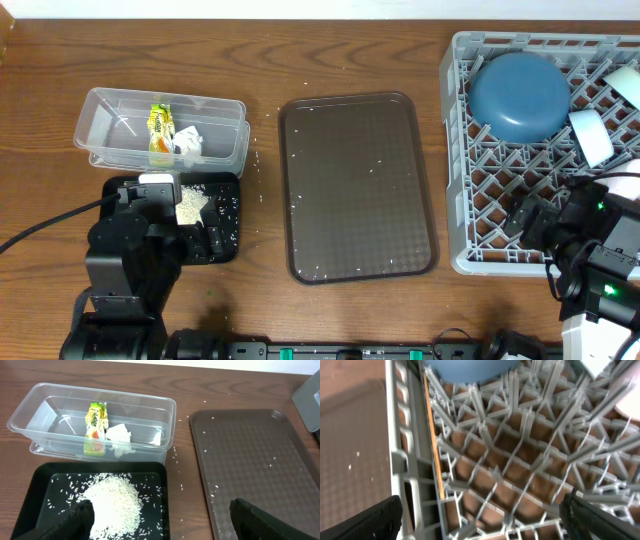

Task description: Sort waste into correct bins and load items into the dishwasher rack

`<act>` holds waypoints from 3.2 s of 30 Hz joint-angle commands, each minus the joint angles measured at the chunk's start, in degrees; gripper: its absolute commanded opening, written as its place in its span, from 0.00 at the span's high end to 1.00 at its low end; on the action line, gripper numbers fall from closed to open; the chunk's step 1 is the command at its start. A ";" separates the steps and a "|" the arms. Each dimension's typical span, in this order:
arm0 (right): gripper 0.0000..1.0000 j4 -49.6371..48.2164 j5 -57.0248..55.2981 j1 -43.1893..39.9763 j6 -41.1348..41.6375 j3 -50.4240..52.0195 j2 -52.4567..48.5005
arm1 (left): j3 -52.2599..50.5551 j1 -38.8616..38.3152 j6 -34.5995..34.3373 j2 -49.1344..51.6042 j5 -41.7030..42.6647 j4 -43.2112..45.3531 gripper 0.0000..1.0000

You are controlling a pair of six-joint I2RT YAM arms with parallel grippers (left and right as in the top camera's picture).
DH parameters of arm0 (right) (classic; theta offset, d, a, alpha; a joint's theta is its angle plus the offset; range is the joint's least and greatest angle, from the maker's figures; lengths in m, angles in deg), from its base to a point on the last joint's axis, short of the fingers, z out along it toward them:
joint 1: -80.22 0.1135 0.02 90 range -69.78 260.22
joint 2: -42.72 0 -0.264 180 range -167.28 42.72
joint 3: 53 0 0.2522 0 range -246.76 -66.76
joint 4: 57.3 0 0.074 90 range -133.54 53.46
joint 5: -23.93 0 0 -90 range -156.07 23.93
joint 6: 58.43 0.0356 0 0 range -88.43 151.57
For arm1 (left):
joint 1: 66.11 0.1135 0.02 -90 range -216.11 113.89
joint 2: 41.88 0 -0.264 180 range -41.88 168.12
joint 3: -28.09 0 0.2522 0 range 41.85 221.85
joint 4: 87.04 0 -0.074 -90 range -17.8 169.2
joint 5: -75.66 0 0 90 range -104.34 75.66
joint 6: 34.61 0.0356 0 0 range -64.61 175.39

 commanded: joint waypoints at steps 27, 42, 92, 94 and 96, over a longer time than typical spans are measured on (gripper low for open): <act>0.01 3.21 0.42 -0.15 0.72 0.39 1.77 | -0.37 -0.09 0.57 -0.04 -0.68 0.04 0.11; 0.01 4.24 -0.09 21.20 -0.66 1.46 16.46 | -0.37 -0.09 0.57 -0.04 -0.66 0.04 0.11; 0.01 -47.47 -0.50 23.02 -12.20 38.18 44.22 | -0.37 -0.09 0.57 -0.04 -0.68 0.04 0.11; 0.01 -45.77 -0.92 23.02 -12.20 38.42 46.40 | -0.37 -0.09 0.57 -0.04 -0.66 0.04 0.11; 0.01 -45.94 -1.79 23.02 -12.41 38.42 46.23 | -0.37 -0.07 0.57 -0.04 -0.66 0.04 0.11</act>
